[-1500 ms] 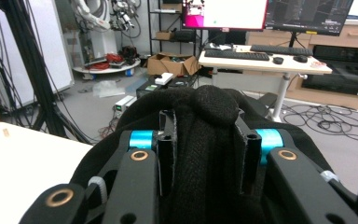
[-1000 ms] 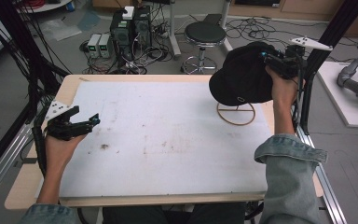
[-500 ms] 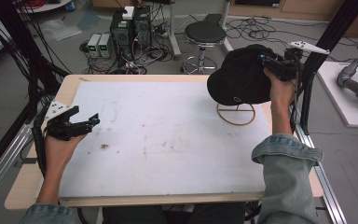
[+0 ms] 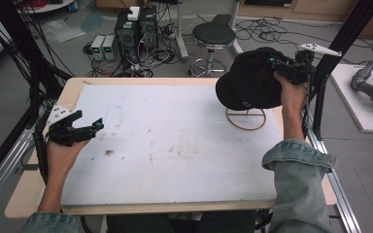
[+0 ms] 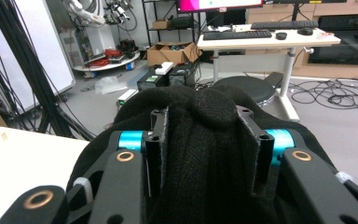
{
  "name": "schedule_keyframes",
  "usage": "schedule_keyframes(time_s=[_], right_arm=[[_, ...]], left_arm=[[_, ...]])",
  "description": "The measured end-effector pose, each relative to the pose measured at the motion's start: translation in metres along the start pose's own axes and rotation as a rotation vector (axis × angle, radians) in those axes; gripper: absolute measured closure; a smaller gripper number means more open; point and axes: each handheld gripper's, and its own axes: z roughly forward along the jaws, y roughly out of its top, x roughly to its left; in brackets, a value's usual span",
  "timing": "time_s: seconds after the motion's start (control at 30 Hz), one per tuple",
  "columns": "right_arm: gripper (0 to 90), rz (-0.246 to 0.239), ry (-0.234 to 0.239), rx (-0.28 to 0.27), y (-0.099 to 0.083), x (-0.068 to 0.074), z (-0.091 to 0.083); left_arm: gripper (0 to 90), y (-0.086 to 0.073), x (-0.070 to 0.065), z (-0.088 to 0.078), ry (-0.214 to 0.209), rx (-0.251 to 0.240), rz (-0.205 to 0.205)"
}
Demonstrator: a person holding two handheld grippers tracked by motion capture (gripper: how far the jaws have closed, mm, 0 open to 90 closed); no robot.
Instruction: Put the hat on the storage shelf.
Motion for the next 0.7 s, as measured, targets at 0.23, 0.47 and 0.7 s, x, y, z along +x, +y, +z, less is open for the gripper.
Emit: schedule_keyframes(time_s=[0.23,0.47,0.7], right_arm=[[58.9,-0.001,0.005,0.003,-0.0004,-0.0007,0.0007],[55.2,0.004,0.007,0.006,-0.0008,-0.0009,0.0015],[53.3,-0.001,0.003,0.008,-0.0009,-0.0010,0.0022]], left_arm=[[16.6,0.0000,0.0001,-0.0001,-0.001,0.002,0.001],[16.6,-0.0001,0.0003,0.0000,0.000,0.000,0.000],[16.6,-0.0001,0.0006,0.0000,-0.001,0.000,0.000]])
